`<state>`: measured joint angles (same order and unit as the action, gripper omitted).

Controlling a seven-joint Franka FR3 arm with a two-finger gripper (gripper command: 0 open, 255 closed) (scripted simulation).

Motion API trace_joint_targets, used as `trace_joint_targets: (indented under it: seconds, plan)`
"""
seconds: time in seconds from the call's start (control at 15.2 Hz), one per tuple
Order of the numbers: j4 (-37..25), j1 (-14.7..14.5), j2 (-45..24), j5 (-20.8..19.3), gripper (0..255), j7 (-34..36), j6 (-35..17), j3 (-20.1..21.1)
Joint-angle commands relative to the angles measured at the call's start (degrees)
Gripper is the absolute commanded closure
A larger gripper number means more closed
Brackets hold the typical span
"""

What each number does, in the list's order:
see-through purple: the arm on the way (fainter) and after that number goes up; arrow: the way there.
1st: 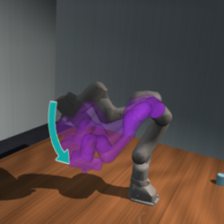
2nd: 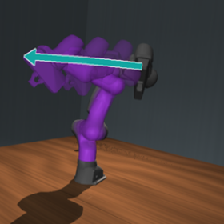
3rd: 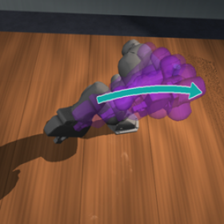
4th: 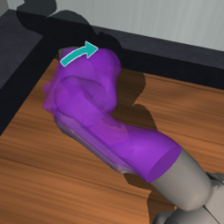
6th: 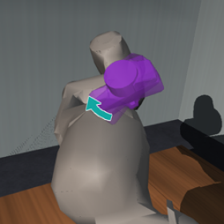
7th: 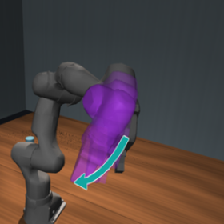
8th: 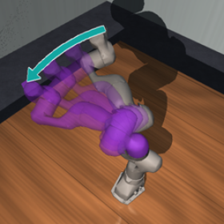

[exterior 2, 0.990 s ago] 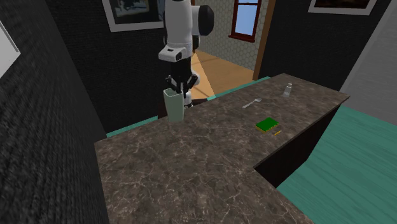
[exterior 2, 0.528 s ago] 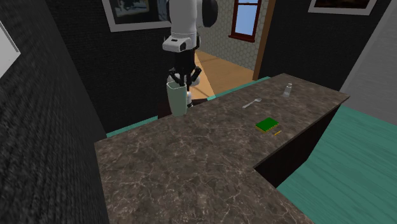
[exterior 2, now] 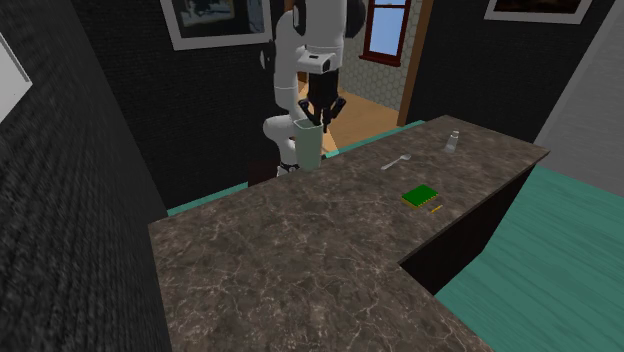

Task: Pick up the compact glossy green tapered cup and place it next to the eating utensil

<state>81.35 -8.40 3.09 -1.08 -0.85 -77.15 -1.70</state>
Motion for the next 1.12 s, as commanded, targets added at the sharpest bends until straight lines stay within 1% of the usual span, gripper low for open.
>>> trace_joint_targets:
  seconds: [0.0,0.53,1.06]
  plan:
    - [1.69,-1.3,1.61,0.11,255,2.87,-0.05,1.47]
    - [5.78,-6.12,5.39,1.29,255,14.21,-0.26,7.82]
    - [5.09,-10.87,5.03,2.51,255,26.0,0.03,14.67]
